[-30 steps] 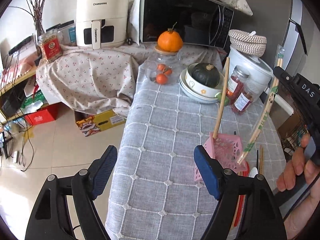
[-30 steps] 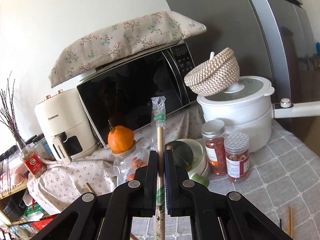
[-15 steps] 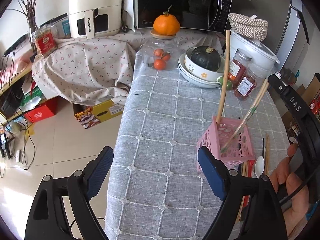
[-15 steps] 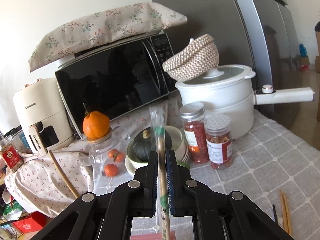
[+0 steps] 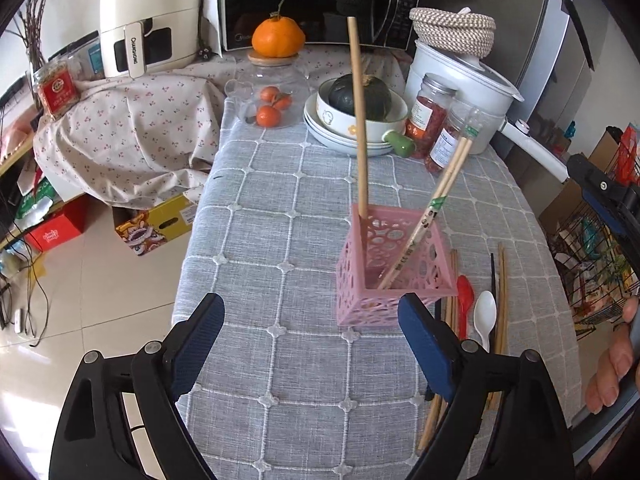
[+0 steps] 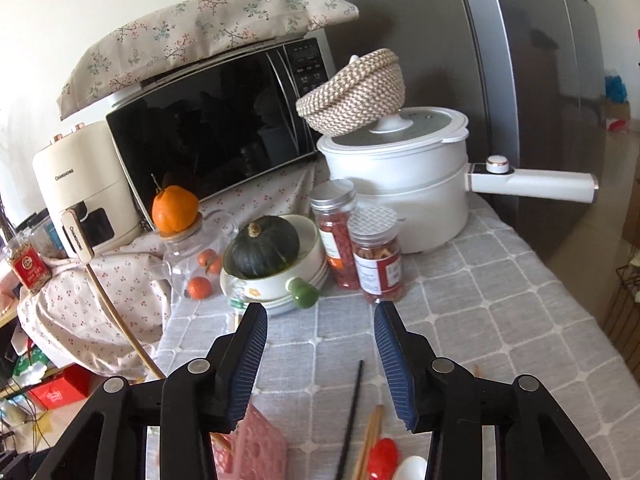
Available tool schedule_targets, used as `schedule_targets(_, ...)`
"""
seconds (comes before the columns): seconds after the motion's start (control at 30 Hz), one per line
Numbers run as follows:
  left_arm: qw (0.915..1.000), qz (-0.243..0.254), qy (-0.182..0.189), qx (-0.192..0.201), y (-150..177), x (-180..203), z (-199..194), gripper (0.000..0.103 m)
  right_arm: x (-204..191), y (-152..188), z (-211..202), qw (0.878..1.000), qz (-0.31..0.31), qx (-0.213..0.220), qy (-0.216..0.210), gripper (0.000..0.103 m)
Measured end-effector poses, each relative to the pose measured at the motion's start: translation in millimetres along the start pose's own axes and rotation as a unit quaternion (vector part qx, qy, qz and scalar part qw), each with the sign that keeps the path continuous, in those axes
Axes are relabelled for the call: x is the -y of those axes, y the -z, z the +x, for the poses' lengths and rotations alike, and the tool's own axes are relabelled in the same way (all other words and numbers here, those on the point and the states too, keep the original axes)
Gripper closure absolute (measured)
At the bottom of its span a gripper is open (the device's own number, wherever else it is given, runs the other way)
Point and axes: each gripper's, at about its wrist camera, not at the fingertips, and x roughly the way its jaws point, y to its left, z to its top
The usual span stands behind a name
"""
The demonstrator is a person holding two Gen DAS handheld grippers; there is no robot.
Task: Organize utensils
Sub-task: 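Lower the wrapped chopstick into the pink basket and open the right tool, then grasp the white plastic spoon with the left tool while the right tool approaches a wooden chopstick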
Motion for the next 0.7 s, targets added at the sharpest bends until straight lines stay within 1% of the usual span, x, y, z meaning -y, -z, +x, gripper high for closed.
schedule_targets(0.07,1.0000,0.003,0.008,-0.001,3.6,7.5,0.7,0.013,13.9,-0.1,-7.1,1.000,-0.009,-0.013,0.007,0.040)
schedule_targets(0.17,0.9998,0.007,0.019,-0.005,9.2,19.0,3.0,0.013,34.0,3.2,-10.7,0.998,-0.023,-0.047,0.021,0.031)
schedule_targets(0.27,0.9993,0.018,0.028,-0.018,15.9,30.8,8.0,0.013,55.3,13.5,-9.3,0.995,-0.029,-0.088,0.033,0.029)
schedule_targets(0.37,0.9983,0.025,0.040,-0.036,24.0,41.1,13.5,0.013,78.3,29.4,-2.6,0.991,-0.011,-0.128,0.048,0.028)
schedule_targets(0.43,0.9972,0.027,0.051,-0.048,29.5,48.2,16.8,0.013,91.3,40.3,9.3,0.983,0.005,-0.177,0.055,0.028)
schedule_targets(0.53,0.9937,0.037,0.078,-0.072,36.6,62.1,22.6,0.013,108.5,55.4,26.0,0.965,0.016,-0.251,0.076,0.028)
schedule_targets(0.63,0.9898,0.044,0.101,-0.090,41.1,77.6,28.9,0.013,124.6,66.5,32.9,0.954,0.022,-0.285,0.089,0.028)
schedule_targets(0.7,0.9879,0.044,0.112,-0.098,42.9,87.3,32.3,0.013,134.7,69.6,34.6,0.950,0.038,-0.298,0.086,0.027)
